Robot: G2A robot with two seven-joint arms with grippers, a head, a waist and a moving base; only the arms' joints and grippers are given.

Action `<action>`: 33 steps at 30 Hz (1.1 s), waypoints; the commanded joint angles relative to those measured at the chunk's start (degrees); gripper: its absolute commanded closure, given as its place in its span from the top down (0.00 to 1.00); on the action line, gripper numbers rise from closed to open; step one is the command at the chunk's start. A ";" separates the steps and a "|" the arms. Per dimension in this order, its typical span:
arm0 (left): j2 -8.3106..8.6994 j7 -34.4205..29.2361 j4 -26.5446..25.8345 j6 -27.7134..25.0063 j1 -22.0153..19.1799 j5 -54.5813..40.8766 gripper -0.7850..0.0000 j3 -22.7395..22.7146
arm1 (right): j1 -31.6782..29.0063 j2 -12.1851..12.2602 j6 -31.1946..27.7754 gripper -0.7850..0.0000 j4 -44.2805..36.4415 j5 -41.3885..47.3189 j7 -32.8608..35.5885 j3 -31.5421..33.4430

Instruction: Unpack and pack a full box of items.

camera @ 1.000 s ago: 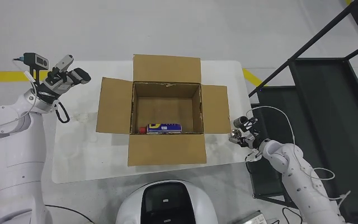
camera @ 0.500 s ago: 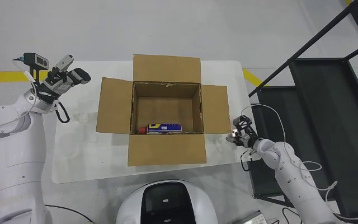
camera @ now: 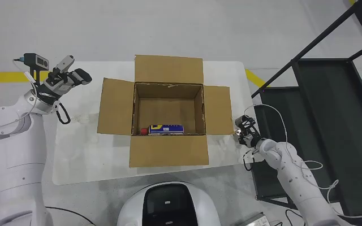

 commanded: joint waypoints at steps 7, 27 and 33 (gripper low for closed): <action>0.00 0.00 0.00 0.00 0.00 0.00 1.00 0.00 | -8.38 1.87 -5.76 0.00 -7.49 1.72 -1.76 7.88; 0.00 0.00 0.00 0.00 0.00 0.00 1.00 0.00 | -15.63 3.43 -9.94 0.00 -40.33 13.86 7.39 15.58; 0.00 0.00 0.00 0.00 0.00 0.00 1.00 0.00 | -12.58 3.00 -9.33 0.00 -39.18 15.34 7.60 10.77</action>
